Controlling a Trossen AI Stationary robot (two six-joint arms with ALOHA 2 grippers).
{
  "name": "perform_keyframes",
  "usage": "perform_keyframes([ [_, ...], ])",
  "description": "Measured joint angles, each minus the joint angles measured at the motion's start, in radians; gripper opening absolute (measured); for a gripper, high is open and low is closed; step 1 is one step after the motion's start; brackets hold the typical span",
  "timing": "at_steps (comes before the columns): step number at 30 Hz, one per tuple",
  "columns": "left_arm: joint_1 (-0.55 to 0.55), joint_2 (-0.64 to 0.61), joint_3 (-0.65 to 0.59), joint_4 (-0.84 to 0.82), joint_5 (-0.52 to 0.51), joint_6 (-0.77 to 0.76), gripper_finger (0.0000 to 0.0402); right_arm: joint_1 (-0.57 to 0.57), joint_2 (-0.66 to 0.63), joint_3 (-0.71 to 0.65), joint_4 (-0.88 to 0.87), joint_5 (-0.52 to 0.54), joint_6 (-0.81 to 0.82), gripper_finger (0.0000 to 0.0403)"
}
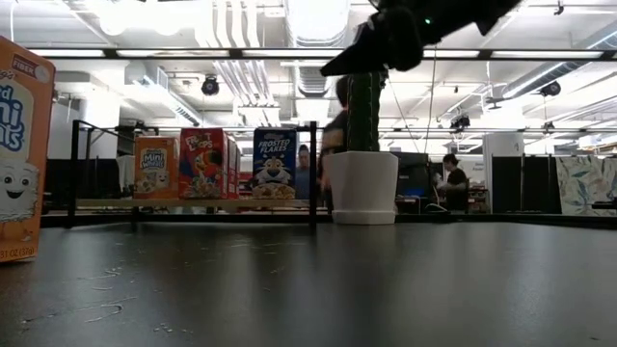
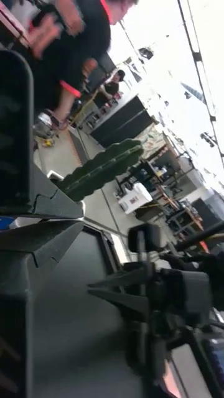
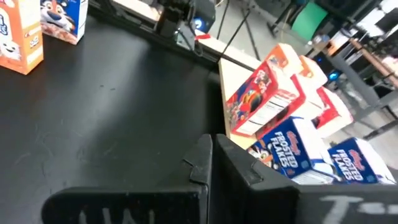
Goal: Stack cereal on shelf
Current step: Put the right blue cereal box on the shelf and align it with the other blue cereal box
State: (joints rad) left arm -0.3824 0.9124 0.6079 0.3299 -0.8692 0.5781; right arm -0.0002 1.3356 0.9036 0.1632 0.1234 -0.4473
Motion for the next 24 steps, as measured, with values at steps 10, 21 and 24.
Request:
perform_keyframes([
  [10,0.118,0.087,0.059,-0.064,0.115,-0.048,0.0,0.0,-0.076,-0.095,0.115,0.0,-0.08,0.0011],
  [21,0.237,0.181,0.212,-0.345,0.265,-0.159,0.0,-0.028,-0.097,-0.105,0.131,-0.079,-0.148,0.0011],
  [24,0.275,0.199,0.221,-0.357,0.312,-0.173,0.0,-0.042,-0.105,-0.114,0.134,-0.08,-0.148,0.0011],
])
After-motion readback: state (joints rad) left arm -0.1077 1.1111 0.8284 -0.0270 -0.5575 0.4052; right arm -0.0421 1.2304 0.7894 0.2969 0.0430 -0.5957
